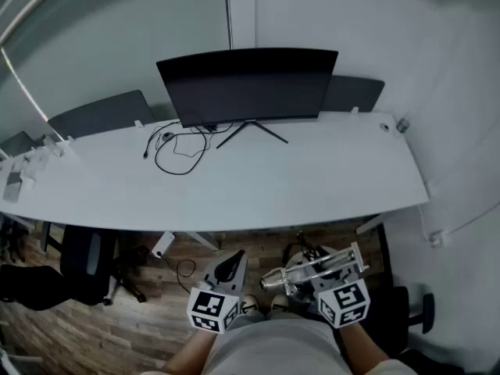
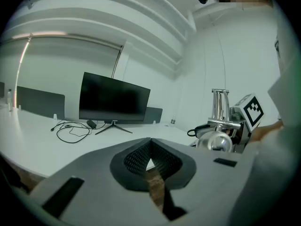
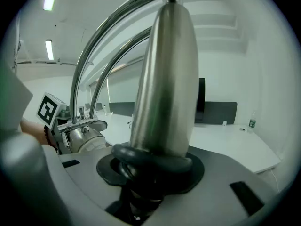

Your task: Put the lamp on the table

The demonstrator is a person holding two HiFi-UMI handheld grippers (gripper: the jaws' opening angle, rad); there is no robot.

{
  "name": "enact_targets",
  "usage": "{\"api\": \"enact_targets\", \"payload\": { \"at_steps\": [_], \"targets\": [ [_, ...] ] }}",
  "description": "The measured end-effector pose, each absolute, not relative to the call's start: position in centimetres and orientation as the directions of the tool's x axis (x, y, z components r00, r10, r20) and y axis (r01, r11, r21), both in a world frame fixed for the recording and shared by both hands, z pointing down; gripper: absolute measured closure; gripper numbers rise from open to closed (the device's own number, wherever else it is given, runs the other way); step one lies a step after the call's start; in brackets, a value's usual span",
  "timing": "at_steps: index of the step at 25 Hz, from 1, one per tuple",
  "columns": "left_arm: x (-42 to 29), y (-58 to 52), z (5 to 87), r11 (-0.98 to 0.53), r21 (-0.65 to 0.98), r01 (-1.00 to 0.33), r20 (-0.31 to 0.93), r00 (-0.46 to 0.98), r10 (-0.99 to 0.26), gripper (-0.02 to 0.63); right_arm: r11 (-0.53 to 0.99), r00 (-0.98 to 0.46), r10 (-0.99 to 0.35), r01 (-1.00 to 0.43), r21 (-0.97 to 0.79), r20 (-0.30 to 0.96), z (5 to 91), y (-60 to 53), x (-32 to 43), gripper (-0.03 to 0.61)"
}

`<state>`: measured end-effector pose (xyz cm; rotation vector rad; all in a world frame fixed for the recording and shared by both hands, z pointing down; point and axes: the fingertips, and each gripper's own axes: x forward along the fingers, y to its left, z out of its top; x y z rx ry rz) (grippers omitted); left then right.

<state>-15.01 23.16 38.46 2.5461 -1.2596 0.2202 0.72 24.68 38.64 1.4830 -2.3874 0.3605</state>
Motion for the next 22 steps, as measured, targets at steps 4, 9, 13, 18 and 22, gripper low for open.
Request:
{"api": "enact_targets", "payload": {
  "at_steps": [4, 9, 13, 18, 22],
  "targets": [
    [-15.1, 22.9, 38.4, -0.573, 0.193, -0.796, 0.266, 0.605, -0.751, 0.612, 0.43, -0.415, -0.822, -0.901, -0.054, 0.389, 38.7, 24.5, 0.7, 0.411],
    [-15.0, 22.9, 38.6, -0.568, 0.193, -0.8, 0.27, 0.6, -0.753, 0.612, 0.43, -0.418, -0.82, -0.901, -0.061, 0.391, 39.1, 24.4, 1.0, 0.411],
    [-14.8, 23.0, 38.6, -0.567, 0.194, -0.801, 0.273, 0.599, -0.753, 0.612, 0.422, -0.42, -0.82, -0.903, -0.086, 0.388, 39.1, 24.4, 1.3, 0.411],
    [-14.2, 23.1, 38.7, -0.564, 0.193, -0.803, 0.28, 0.595, -0.753, 0.612, 0.43, -0.427, -0.82, -0.899, -0.081, 0.381, 39.1, 24.2, 1.6, 0.411],
    [-13.6, 23.0, 38.6, -0.555, 0.19, -0.81, 0.286, 0.586, -0.758, 0.612, 0.443, -0.432, -0.818, -0.894, -0.063, 0.379, 38.9, 23.8, 2.2, 0.411]
  ]
}}
